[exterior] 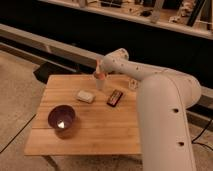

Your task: Place the pepper in the ceramic cup

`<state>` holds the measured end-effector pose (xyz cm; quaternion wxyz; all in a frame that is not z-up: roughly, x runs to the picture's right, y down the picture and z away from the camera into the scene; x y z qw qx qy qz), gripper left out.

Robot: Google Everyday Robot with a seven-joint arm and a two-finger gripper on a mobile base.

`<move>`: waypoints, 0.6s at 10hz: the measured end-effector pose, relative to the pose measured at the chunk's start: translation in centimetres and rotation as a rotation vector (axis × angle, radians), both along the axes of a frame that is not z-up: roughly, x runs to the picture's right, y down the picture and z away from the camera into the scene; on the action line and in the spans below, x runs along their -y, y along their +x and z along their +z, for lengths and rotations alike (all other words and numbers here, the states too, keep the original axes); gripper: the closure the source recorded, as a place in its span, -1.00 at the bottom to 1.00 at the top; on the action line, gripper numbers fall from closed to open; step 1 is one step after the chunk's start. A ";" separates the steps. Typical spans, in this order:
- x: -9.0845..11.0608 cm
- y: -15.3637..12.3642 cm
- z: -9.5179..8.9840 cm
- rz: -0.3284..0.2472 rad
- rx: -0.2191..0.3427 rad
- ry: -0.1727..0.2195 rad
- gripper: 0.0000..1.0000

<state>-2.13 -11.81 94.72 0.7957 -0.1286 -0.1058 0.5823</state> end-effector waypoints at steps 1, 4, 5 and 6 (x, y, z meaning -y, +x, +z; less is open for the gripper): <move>0.3 0.0 0.0 -0.001 -0.004 0.007 -0.60; 0.4 0.1 0.0 -0.002 -0.011 0.010 -0.60; 0.3 0.1 0.0 -0.002 -0.014 0.009 -0.60; 0.2 0.2 -0.1 -0.002 -0.016 0.007 -0.60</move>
